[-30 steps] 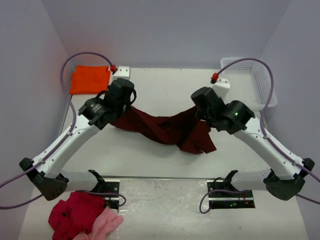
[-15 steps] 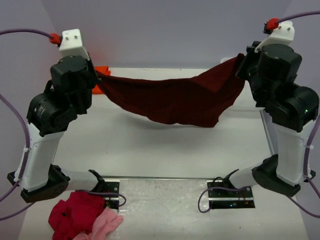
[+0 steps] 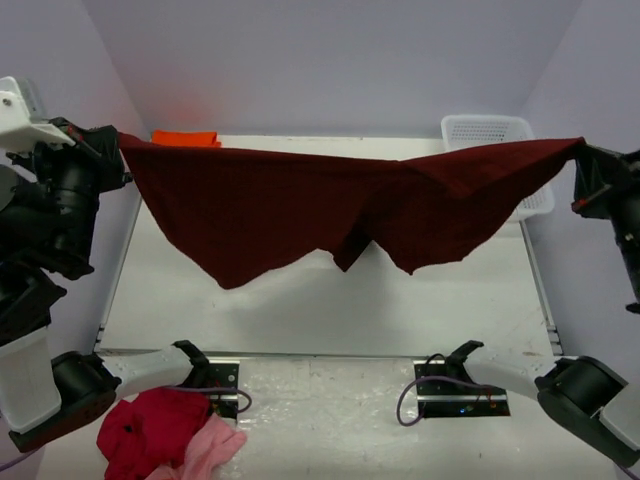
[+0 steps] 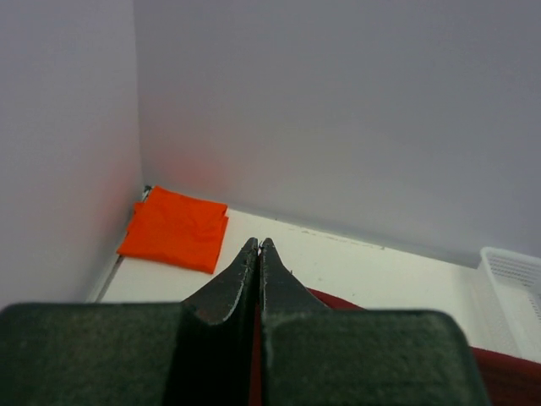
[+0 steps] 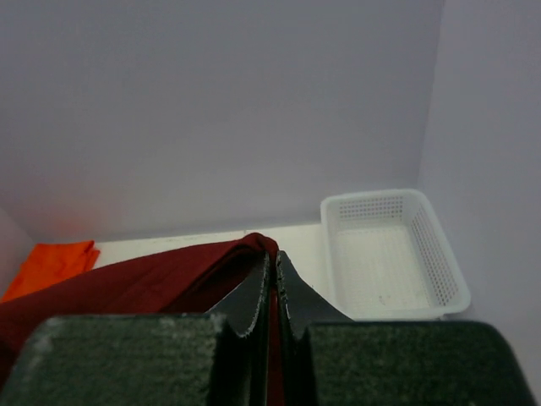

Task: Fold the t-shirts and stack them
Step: Flatten out the tshirt

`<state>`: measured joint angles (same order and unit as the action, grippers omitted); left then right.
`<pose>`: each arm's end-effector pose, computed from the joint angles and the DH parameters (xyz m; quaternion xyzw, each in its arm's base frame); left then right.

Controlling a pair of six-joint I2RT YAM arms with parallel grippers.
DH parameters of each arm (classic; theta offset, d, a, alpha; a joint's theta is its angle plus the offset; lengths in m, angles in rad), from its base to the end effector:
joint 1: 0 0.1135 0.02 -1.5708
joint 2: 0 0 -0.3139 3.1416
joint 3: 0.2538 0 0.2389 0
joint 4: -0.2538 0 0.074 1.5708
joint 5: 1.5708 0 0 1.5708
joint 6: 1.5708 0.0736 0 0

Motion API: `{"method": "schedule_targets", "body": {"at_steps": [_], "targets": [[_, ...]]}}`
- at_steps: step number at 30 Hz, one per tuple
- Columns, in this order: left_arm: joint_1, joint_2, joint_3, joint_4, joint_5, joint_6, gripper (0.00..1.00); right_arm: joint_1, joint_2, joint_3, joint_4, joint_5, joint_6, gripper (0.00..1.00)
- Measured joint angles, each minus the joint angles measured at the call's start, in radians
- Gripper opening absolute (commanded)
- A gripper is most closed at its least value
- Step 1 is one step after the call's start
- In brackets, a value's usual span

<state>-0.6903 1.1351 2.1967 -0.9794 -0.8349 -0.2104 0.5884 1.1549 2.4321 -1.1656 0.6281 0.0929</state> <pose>0.0894 -0.0031 0.6394 -0.1425 0.6724 -0.0454 0.7249 0.0535 -0.0163 0.6542 0.0678 0.6711 0.0428 0.7370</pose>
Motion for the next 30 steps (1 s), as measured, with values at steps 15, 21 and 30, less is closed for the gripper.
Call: {"method": "schedule_targets", "body": {"at_steps": [15,21,30], "targets": [[-0.004,-0.15,0.027,0.167,0.353,0.068,0.0,0.0,-0.163,0.085,0.098,-0.296,-0.027,0.0],[-0.004,-0.209,-0.056,0.252,0.412,0.085,0.0,0.0,-0.172,0.06,0.146,-0.373,-0.045,0.0],[-0.004,-0.026,0.024,0.258,0.245,0.11,0.0,0.0,-0.13,-0.036,0.286,-0.305,-0.171,0.0]]}}
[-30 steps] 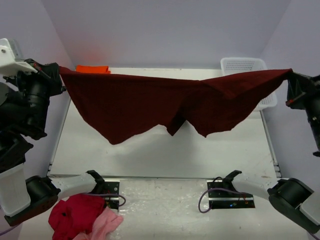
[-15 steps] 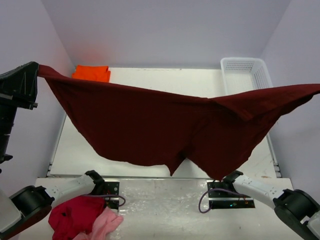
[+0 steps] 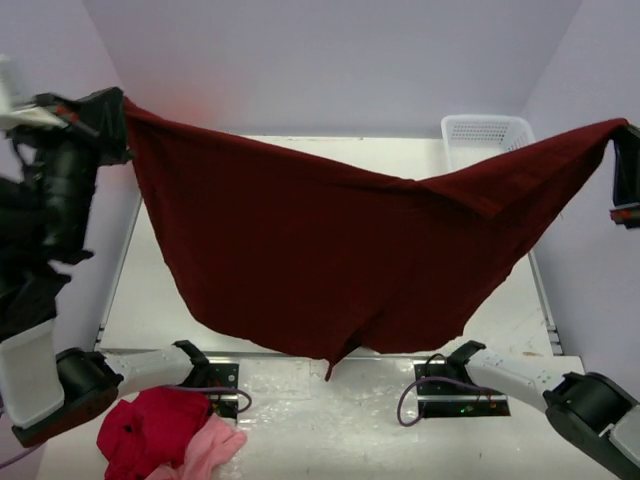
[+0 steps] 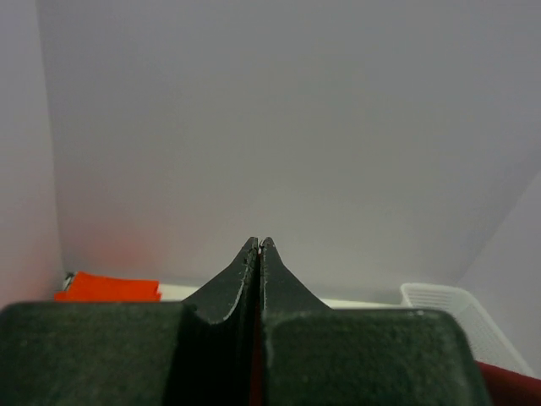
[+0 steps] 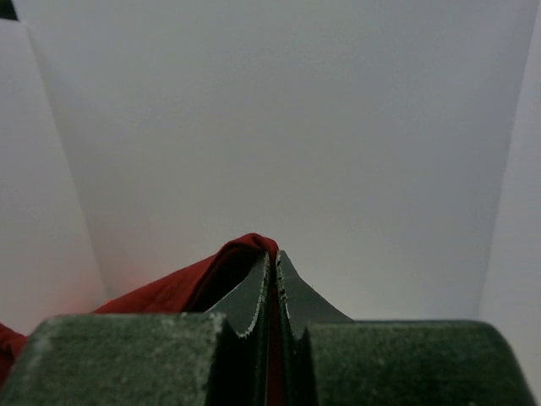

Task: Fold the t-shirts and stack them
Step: Flatten out the tshirt

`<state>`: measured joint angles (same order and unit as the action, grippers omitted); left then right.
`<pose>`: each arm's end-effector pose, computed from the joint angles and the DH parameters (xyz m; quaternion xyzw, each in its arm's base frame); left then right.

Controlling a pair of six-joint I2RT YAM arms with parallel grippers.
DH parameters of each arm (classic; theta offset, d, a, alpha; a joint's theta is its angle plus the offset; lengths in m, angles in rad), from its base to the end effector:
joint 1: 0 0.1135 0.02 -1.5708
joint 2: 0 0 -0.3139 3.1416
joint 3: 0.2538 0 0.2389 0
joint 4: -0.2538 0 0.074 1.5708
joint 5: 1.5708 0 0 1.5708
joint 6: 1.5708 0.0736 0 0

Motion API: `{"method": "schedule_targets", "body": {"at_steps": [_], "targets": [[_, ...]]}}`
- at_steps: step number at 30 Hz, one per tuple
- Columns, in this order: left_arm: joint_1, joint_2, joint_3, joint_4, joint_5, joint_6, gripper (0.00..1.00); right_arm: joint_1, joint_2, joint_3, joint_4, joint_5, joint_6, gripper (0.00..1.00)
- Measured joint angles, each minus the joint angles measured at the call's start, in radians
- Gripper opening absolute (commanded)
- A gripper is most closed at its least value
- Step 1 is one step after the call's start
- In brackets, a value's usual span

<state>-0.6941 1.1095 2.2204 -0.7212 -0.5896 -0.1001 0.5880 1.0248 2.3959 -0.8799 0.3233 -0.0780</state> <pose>0.0678 -0.0032 0.6798 -0.0748 0.5801 -0.1582 0.7955 -0.0113 -0.0356 0.6881 -0.0353 0.5245 0.1335 0.8401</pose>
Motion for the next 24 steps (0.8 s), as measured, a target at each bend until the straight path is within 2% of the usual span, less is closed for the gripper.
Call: {"method": "schedule_targets", "body": {"at_steps": [4,8,10,12,16,20,24], "targets": [[0.0,0.084,-0.127,0.031,-0.12,0.023,0.0,0.0,0.065,-0.084,0.077,0.07,-0.053,0.0],[0.0,0.204,-0.217,0.074,-0.208,0.09,0.0,-0.009,0.302,0.007,0.129,0.129,-0.12,0.0],[0.003,0.296,-0.198,0.095,-0.229,0.124,0.0,-0.033,0.431,0.081,0.164,0.132,-0.15,0.0],[0.009,0.399,-0.115,0.107,-0.233,0.151,0.0,-0.065,0.558,0.133,0.201,0.122,-0.167,0.0],[0.025,0.535,0.002,0.183,-0.226,0.22,0.0,-0.125,0.71,0.143,0.211,0.101,-0.183,0.0],[0.026,0.569,0.049,0.206,-0.22,0.251,0.0,-0.122,0.708,0.135,0.188,0.097,-0.199,0.0],[0.004,0.467,-0.043,0.224,-0.217,0.251,0.0,-0.059,0.55,0.074,0.187,0.117,-0.242,0.0]]}}
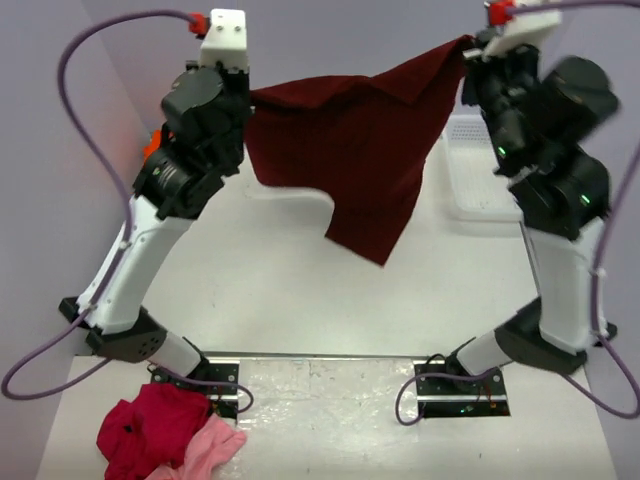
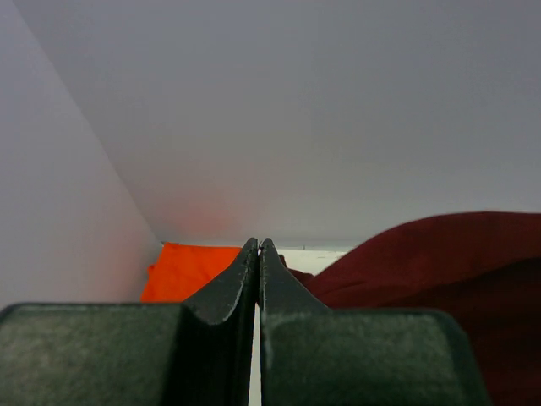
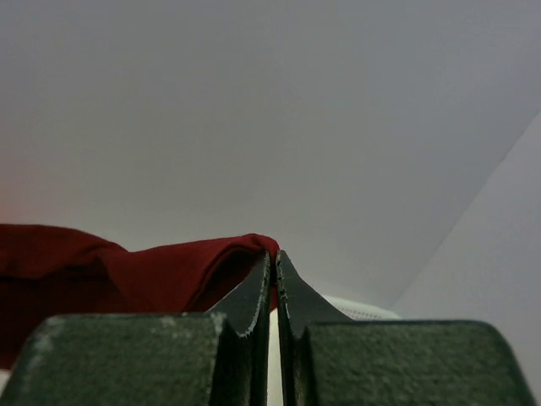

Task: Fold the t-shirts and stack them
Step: Flatten out the tshirt

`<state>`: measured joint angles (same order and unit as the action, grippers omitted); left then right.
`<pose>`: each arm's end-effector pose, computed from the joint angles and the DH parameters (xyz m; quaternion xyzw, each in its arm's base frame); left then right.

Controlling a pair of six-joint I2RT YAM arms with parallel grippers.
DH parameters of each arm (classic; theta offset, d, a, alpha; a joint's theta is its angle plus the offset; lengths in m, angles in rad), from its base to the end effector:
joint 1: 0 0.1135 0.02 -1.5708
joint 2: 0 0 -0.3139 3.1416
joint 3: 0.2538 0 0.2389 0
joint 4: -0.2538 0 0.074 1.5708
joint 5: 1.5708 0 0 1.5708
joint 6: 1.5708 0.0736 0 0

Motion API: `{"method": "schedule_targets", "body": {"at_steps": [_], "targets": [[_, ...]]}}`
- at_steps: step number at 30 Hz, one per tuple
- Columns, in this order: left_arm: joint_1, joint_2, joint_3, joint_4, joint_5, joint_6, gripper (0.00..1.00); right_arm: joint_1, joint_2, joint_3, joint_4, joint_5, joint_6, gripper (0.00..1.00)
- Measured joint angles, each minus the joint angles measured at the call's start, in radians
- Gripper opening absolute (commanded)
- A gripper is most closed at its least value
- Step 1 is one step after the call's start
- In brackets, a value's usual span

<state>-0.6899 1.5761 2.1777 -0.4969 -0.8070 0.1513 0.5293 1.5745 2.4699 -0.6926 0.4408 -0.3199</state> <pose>0.2672 -0.1516 0.6208 -0.0151 0.6809 0.0714 0.7287 0.2374 0.1025 0.6737 -0.0996 0.6317 -0.0584 0.7666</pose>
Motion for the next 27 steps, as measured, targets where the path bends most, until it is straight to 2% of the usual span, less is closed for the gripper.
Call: {"method": "schedule_targets", "body": {"at_steps": [2,5,8,12,15,18,21,24,27], "targets": [[-0.034,-0.082,-0.046,0.0,-0.003,0.0,0.0,0.064,-0.067,-0.008,0.009,0.036,-0.039,0.0],[-0.091,-0.225,-0.086,-0.005,0.008,-0.008,0.0,0.325,-0.267,-0.049,0.089,0.119,-0.14,0.0],[-0.103,-0.351,-0.086,-0.013,0.032,-0.04,0.0,0.499,-0.403,-0.107,0.22,0.251,-0.248,0.0],[-0.103,-0.467,-0.047,-0.05,0.099,-0.11,0.0,0.727,-0.466,-0.155,0.484,0.443,-0.466,0.0],[-0.103,-0.496,-0.01,-0.066,0.156,-0.152,0.0,0.843,-0.428,-0.184,0.683,0.544,-0.655,0.0],[-0.103,-0.492,0.007,-0.075,0.199,-0.172,0.0,0.872,-0.334,-0.163,0.759,0.575,-0.753,0.0],[-0.103,-0.451,0.023,-0.086,0.195,-0.184,0.0,0.856,-0.272,-0.177,0.733,0.561,-0.758,0.0],[-0.103,-0.409,-0.051,-0.066,0.172,-0.185,0.0,0.74,-0.231,-0.204,0.599,0.497,-0.632,0.0],[-0.086,-0.327,-0.164,-0.043,0.149,-0.188,0.0,0.497,-0.204,-0.23,0.429,0.357,-0.431,0.0]]}}
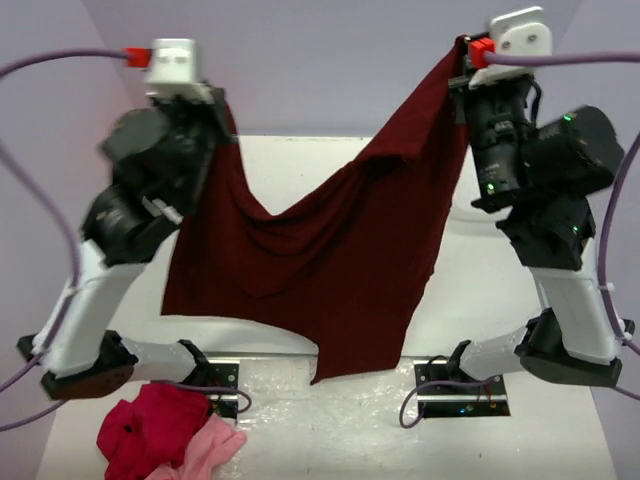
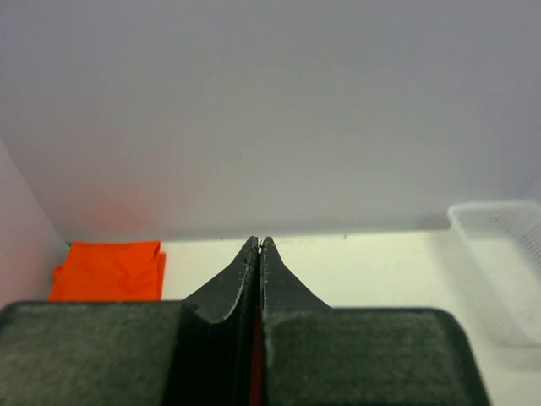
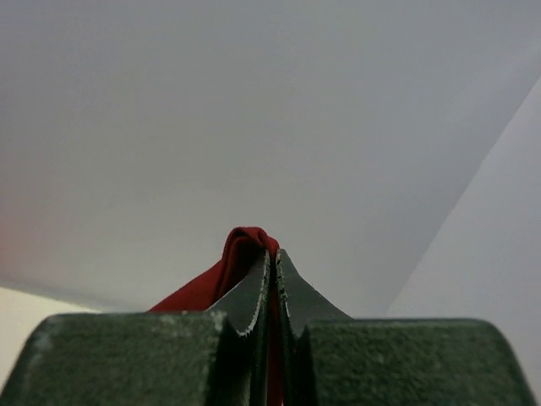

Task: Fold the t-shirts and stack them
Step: Flatten out the tshirt

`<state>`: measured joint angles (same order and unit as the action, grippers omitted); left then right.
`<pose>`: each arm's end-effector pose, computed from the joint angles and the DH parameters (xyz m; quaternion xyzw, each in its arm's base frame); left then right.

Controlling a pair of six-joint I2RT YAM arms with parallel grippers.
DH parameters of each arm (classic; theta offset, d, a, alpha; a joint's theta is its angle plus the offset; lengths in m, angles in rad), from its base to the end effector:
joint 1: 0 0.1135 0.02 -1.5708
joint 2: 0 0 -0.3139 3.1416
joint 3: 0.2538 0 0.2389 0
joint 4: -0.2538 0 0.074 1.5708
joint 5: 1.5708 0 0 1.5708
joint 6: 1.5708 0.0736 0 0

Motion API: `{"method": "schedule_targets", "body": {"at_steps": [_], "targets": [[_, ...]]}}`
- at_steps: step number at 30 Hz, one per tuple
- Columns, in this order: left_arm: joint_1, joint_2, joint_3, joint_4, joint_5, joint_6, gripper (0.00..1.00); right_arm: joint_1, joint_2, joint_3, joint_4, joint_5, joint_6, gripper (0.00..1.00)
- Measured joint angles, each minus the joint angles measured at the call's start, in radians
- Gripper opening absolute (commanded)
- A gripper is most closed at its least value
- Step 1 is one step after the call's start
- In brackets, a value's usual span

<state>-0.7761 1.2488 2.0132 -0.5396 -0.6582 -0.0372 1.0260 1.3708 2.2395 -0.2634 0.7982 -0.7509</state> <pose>0.1564 -0.0904 0.6441 -0.0227 0.6413 -0.1077 0.7593 0.1302 0.1132 0.7078 -0.1149 0.5369 -0.0668 0.8331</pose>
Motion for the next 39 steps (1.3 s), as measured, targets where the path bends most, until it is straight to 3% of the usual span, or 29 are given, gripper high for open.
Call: {"method": "schedule_targets", "body": {"at_steps": [3,6,16,22,31,35,39], "targets": [[0.051,0.124,-0.093,0.015,0.019,-0.015,0.0,-0.192,0.032,-0.023,-0.132,-0.112,0.158,0.0],[0.095,0.215,-0.196,0.009,0.015,-0.015,0.0,-0.286,0.073,-0.012,-0.212,-0.198,0.249,0.0],[0.121,0.176,-0.243,0.053,-0.082,0.006,0.0,-0.32,0.09,0.024,-0.316,-0.258,0.321,0.0],[0.13,0.078,-0.244,0.054,-0.104,0.008,0.0,-0.278,0.081,0.028,-0.319,-0.202,0.303,0.0],[0.13,-0.124,-0.243,0.014,-0.047,0.004,0.0,-0.016,-0.124,-0.142,-0.142,-0.062,0.182,0.0],[0.13,-0.171,-0.248,0.075,-0.053,0.013,0.0,-0.18,-0.182,-0.191,-0.066,-0.177,0.262,0.0],[0.147,-0.096,-0.266,0.173,-0.051,0.035,0.0,-0.395,-0.087,-0.131,-0.03,-0.36,0.388,0.0]]}}
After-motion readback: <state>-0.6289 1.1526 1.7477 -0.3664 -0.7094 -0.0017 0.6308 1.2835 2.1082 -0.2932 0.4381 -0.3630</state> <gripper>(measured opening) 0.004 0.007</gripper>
